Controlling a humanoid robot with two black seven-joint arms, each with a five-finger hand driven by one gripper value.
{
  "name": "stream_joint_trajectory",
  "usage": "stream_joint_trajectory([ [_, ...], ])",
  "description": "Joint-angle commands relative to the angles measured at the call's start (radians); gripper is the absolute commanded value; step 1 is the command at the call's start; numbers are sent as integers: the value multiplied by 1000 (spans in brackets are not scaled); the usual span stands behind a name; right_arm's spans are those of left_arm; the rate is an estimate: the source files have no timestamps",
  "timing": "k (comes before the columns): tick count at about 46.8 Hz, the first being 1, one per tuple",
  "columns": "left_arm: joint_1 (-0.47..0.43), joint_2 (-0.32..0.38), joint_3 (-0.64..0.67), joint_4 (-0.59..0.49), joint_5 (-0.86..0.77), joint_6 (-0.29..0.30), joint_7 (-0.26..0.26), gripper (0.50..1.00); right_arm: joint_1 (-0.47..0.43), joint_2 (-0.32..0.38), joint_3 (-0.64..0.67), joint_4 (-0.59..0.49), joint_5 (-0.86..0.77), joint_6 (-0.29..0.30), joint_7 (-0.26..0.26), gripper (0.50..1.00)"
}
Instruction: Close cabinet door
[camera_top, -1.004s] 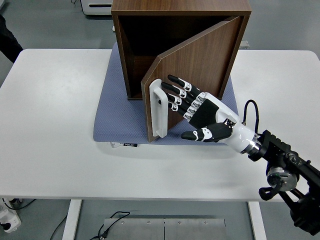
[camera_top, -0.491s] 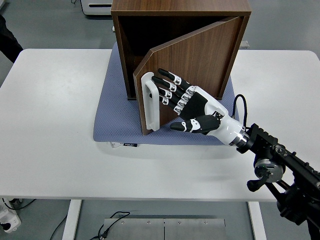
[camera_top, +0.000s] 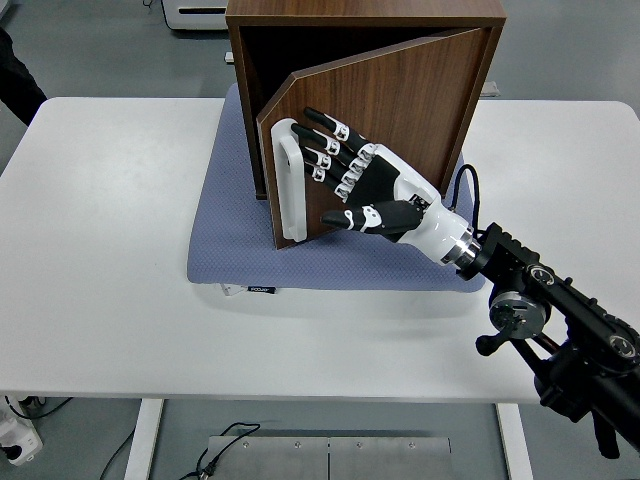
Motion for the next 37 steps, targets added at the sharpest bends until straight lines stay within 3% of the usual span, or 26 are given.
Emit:
stream_joint_trajectory([
  [1, 0, 0, 0, 0, 0, 0, 0, 1000, 1, 3, 0, -2, 0, -11, -2, 1000],
  [12, 0, 0, 0, -1, 0, 0, 0, 1000, -2, 7, 0, -9, -1, -26, -2, 1000],
  [26, 0, 0, 1, 0, 0, 0, 0, 1000, 3, 78, 0, -56, -1, -77, -3, 1000],
  [37, 0, 0, 1, 0, 0, 0, 0, 1000, 27, 78, 2, -101, -1, -112, -3, 1000],
])
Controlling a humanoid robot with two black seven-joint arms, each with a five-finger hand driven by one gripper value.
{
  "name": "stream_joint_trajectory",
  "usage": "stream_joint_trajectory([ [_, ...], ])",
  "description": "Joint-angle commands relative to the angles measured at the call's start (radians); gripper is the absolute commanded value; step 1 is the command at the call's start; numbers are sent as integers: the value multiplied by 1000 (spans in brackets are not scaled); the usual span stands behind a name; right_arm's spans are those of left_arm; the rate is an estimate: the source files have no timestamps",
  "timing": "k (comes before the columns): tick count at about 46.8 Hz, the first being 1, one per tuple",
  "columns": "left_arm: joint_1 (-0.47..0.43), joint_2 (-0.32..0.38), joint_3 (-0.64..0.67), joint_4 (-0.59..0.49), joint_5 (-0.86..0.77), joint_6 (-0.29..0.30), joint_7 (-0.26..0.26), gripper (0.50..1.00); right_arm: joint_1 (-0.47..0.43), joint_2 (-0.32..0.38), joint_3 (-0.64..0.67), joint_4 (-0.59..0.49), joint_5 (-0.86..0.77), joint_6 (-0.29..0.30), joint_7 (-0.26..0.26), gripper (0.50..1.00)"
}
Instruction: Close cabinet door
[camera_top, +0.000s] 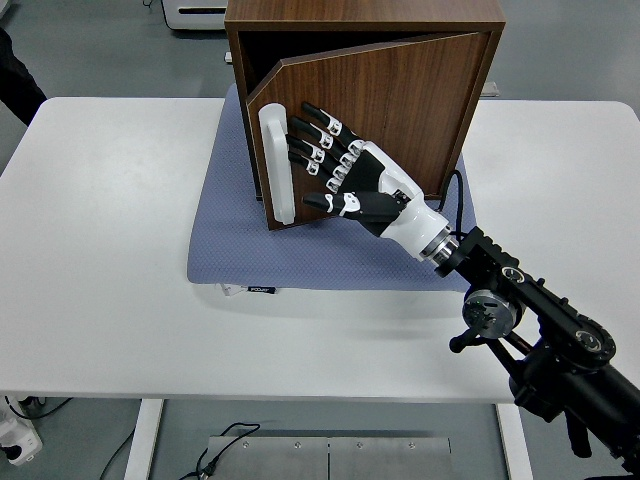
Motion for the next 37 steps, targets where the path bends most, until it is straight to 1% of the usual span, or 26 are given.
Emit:
stream_joint_trajectory([
  [1, 0, 0, 1, -1, 0, 0, 0, 1000, 12, 0, 1, -9, 0, -12, 0, 1000],
  [15, 0, 0, -1, 0, 0, 0, 0, 1000, 44, 0, 6, -45, 0, -61, 0, 1000],
  [27, 0, 0, -1, 0, 0, 0, 0, 1000, 80, 0, 6, -55, 0, -138, 0, 1000],
  [37, 0, 0, -1, -1, 0, 0, 0, 1000, 94, 0, 7, -71, 2, -184, 0, 1000],
])
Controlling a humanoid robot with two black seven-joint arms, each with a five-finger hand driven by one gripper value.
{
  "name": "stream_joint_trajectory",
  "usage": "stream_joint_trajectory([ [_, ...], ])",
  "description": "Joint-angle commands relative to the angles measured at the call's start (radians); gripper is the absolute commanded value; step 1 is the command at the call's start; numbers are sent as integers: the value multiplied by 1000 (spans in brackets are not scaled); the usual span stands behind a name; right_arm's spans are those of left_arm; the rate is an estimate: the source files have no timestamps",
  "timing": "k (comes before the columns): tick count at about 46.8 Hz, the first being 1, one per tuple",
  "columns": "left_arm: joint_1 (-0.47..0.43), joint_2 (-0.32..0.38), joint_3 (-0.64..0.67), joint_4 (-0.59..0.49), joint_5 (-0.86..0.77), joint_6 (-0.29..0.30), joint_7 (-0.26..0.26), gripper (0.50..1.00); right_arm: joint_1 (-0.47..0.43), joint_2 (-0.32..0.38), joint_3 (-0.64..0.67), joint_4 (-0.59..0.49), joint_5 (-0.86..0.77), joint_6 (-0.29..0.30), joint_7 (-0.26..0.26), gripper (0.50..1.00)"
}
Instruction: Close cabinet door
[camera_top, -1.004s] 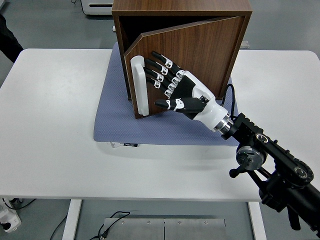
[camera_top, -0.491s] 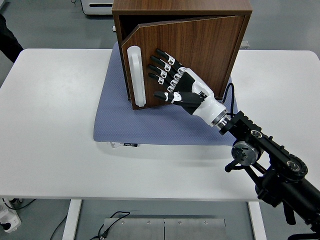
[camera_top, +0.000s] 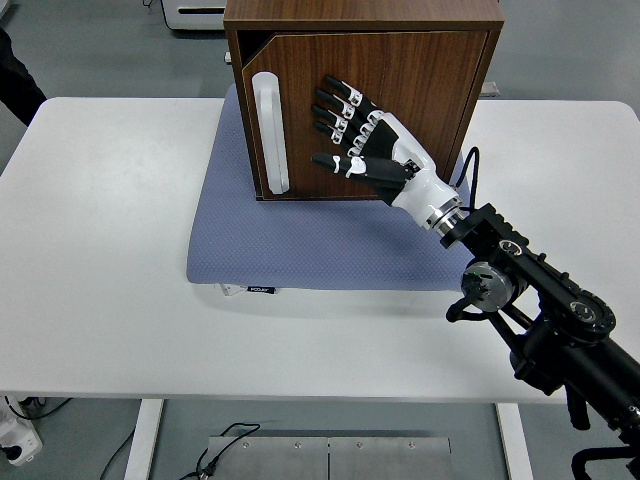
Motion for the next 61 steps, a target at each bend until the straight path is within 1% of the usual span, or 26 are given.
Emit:
stream_joint_trajectory([
  [1, 0, 0, -1, -1, 0, 0, 0, 1000, 2, 0, 1, -2, 0, -20, 0, 1000],
  [17, 0, 0, 1, 1, 0, 0, 0, 1000, -1, 0, -2, -1, 4, -114, 0, 1000],
  [27, 0, 0, -1, 1, 0, 0, 0, 1000, -2, 0, -2, 1, 9, -159, 0, 1000],
  [32, 0, 0, 1, 1, 0, 0, 0, 1000, -2, 0, -3, 2, 20, -195, 0, 1000],
  [37, 0, 0, -1, 1, 0, 0, 0, 1000, -8, 0, -3, 5, 26, -214, 0, 1000],
  [39, 0, 0, -1, -1, 0, 0, 0, 1000, -13, 0, -3, 8, 26, -212, 0, 1000],
  [44, 0, 0, 1, 1, 0, 0, 0, 1000, -31, 0, -5, 16, 26, -188, 6, 1000],
  [46, 0, 0, 1, 1, 0, 0, 0, 1000, -36, 0, -5, 16, 26, -159, 8, 1000],
  [51, 0, 0, -1, 1, 0, 0, 0, 1000, -51, 0, -2, 16, 24, -54, 14, 1000],
  [54, 0, 0, -1, 1, 0, 0, 0, 1000, -63, 0, 0, 18, 26, -10, 15, 1000],
  [58, 0, 0, -1, 1, 0, 0, 0, 1000, -82, 0, 0, 37, 24, 27, 17, 1000],
  [61, 0, 0, -1, 1, 0, 0, 0, 1000, -102, 0, 1, 60, 26, 44, 34, 1000],
])
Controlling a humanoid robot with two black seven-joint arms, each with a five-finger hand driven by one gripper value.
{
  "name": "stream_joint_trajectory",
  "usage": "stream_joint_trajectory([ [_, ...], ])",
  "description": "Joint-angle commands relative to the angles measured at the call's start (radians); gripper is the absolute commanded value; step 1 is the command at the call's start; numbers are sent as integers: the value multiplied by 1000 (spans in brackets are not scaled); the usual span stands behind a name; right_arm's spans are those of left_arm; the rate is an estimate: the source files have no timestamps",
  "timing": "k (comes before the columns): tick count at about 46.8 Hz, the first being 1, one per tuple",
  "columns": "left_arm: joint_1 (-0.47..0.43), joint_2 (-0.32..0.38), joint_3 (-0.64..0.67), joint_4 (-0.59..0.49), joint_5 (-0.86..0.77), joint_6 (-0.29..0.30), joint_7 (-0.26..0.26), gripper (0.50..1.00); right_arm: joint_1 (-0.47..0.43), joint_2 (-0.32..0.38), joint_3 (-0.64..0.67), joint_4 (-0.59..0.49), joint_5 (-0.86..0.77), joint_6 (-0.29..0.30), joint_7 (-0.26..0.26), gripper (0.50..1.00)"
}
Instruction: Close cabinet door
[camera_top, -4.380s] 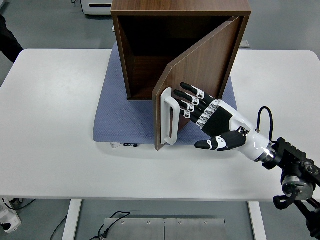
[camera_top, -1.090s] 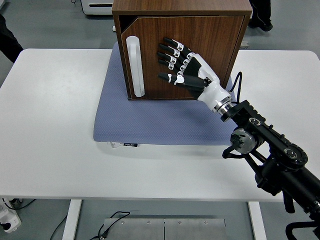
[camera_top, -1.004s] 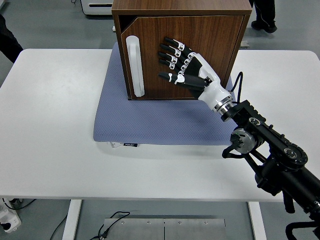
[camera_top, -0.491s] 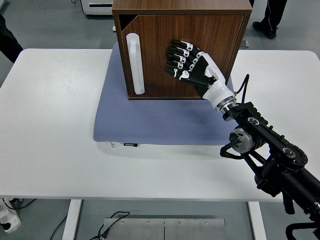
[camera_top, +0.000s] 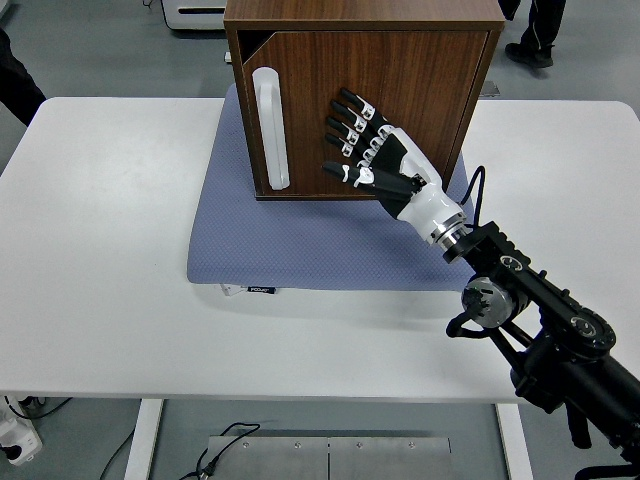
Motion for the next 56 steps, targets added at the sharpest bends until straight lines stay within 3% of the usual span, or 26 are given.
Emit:
stream_joint_trajectory([
  [1, 0, 0, 0, 0, 0, 0, 0, 1000, -22, 0, 1, 26, -1, 22, 21, 1000],
  [8, 0, 0, 0, 0, 0, 0, 0, 1000, -79, -61, 6, 69, 1, 58, 48, 1000],
  [20, 0, 0, 0, 0, 0, 0, 0, 1000, -171, -161, 92, 101, 1, 95, 48, 1000],
  [39, 0, 0, 0, 0, 0, 0, 0, 1000, -263, -222, 250, 98, 19, 100, 37, 1000],
  [56, 0, 0, 0, 0, 0, 0, 0, 1000, -274, -265, 259, 63, 119, 92, 37, 1000],
])
